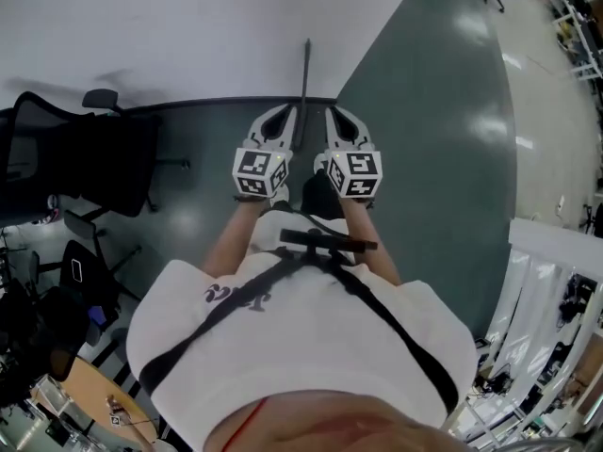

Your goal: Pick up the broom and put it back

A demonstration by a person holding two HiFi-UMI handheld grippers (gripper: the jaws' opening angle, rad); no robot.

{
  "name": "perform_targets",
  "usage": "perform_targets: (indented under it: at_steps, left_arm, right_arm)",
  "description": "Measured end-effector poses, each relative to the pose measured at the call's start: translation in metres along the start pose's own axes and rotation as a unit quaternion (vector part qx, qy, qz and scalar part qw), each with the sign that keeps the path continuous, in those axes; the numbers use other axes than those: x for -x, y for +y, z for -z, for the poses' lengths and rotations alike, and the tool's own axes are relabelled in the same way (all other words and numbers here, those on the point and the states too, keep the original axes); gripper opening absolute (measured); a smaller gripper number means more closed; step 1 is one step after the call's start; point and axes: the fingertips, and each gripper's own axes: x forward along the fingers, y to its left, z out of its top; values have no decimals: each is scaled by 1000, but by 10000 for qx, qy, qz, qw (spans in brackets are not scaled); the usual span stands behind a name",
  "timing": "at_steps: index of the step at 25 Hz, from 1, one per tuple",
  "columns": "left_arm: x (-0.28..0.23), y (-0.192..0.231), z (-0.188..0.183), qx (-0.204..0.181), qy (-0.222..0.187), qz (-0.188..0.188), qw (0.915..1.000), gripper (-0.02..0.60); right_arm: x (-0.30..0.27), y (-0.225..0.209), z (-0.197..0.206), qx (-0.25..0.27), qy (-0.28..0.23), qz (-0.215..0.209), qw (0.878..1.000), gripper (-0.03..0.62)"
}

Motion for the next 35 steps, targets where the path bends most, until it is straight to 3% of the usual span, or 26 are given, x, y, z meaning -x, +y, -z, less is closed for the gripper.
perform_targets:
  at_steps: [6, 13, 21, 23, 27, 31, 35]
  left_arm:
    - [-60, 19, 44, 365, 383, -335, 9980, 12]
    - [-115, 64, 102, 349, 800, -643, 9941, 12]
    - [-164, 114, 147, 402, 850, -892, 9916, 12]
    - [-177, 125, 158, 389, 875, -904, 9913, 12]
    - [-200, 139, 179, 396, 978, -912, 9902, 12]
    - [-212, 154, 200, 458, 1018, -891, 9898, 12]
    - [-224, 167, 219, 497, 1058, -884, 9892, 11]
  right_arm:
    - [-49, -50, 49, -109, 598, -122, 9981, 8]
    - [-127, -81, 106, -296, 981, -416, 9939, 8]
    - [-204, -124, 178, -407, 1493, -316, 9874, 11]
    - [-224, -133, 196, -424, 1615, -314, 9855, 50]
    - [-256, -152, 225, -427, 1832, -293, 9817, 60]
    - [-288, -157, 254, -381, 1976, -311, 9790, 121]
    - [-320, -161, 277, -311, 2071, -310, 9773, 139]
